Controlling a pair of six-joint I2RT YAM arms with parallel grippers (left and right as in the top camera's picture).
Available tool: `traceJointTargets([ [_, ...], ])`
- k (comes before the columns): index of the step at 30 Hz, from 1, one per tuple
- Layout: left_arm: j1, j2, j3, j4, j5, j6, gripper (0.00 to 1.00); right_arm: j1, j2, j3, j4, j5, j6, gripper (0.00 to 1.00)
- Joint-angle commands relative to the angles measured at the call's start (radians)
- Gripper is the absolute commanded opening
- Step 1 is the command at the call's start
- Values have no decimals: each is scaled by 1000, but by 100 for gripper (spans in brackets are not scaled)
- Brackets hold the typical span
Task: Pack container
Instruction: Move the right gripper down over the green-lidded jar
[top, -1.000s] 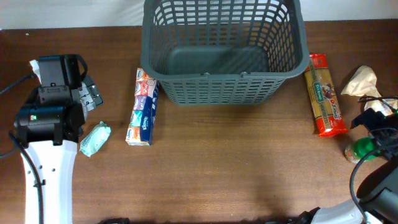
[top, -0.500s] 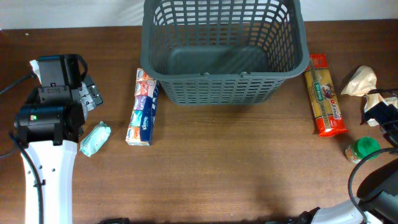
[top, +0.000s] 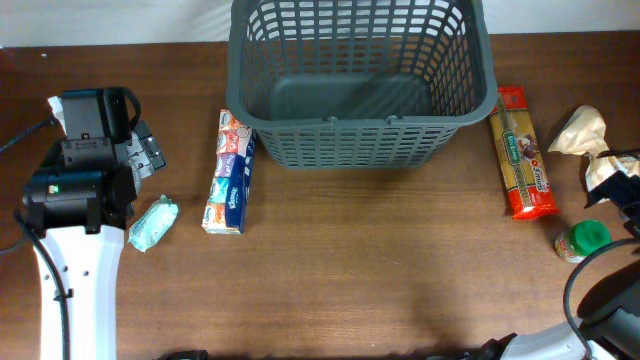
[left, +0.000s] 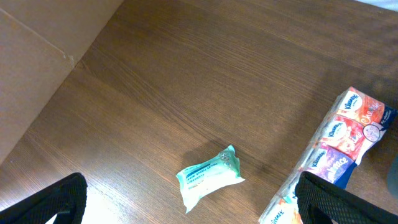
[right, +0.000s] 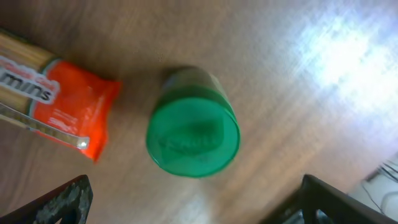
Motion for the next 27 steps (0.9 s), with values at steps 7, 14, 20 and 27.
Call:
traceJointTargets([
  [7, 4, -15, 15, -1, -7, 0, 100, -18, -14, -87, 82, -74, -76, 99],
  [14, 4, -15, 15, -1, -7, 0, 100, -17, -14, -184, 137, -73, -65, 99],
  [20, 4, -15, 15, -1, -7, 0, 100, -17, -14, -241, 196, -73, -65, 99],
  [27, 4, -15, 15, -1, -7, 0, 100, -17, -14, -292, 261, -72, -65, 99],
])
